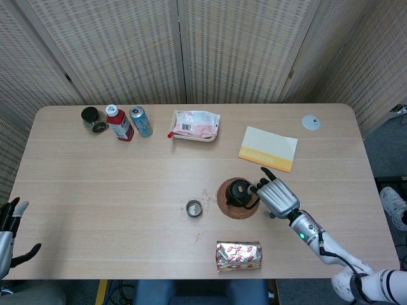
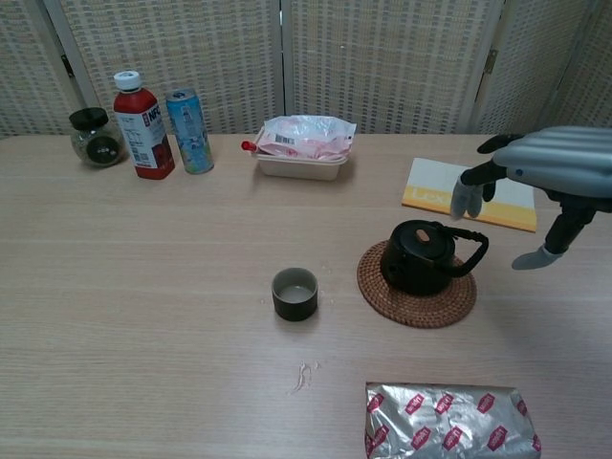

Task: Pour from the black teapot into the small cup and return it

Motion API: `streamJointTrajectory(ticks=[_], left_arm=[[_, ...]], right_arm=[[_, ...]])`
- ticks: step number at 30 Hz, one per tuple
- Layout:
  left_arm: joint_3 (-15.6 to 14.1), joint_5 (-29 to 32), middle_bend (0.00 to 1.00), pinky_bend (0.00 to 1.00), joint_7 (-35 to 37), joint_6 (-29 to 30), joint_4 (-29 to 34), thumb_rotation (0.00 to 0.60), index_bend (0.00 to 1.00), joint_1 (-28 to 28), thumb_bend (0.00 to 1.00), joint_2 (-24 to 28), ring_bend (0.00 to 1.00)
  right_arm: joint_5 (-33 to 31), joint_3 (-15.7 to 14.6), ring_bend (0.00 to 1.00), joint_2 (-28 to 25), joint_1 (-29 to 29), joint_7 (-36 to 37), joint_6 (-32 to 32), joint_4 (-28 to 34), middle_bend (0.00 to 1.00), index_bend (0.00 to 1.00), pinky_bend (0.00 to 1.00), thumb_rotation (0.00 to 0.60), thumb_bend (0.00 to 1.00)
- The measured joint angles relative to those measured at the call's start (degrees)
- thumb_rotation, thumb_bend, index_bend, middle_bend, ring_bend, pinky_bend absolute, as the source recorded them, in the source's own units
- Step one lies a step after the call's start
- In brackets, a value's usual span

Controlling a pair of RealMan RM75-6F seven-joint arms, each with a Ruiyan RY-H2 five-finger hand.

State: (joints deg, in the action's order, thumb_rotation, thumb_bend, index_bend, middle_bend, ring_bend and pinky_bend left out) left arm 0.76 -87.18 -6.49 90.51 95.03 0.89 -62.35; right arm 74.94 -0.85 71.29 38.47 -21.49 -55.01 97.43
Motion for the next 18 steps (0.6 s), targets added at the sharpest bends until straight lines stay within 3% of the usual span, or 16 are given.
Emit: streamJointTrajectory(ticks=[18], left_arm=[[-0.3, 0.4, 0.00, 0.00, 1.8, 0.3, -1.9, 0.600, 0.03, 0.8, 0.18, -0.3, 0.00]], right_arm=[[-0.3, 0.6, 0.32, 4.7, 1.4, -0.7, 4.4, -4.0, 0.42, 0.37, 0.00, 0.600, 0.06]])
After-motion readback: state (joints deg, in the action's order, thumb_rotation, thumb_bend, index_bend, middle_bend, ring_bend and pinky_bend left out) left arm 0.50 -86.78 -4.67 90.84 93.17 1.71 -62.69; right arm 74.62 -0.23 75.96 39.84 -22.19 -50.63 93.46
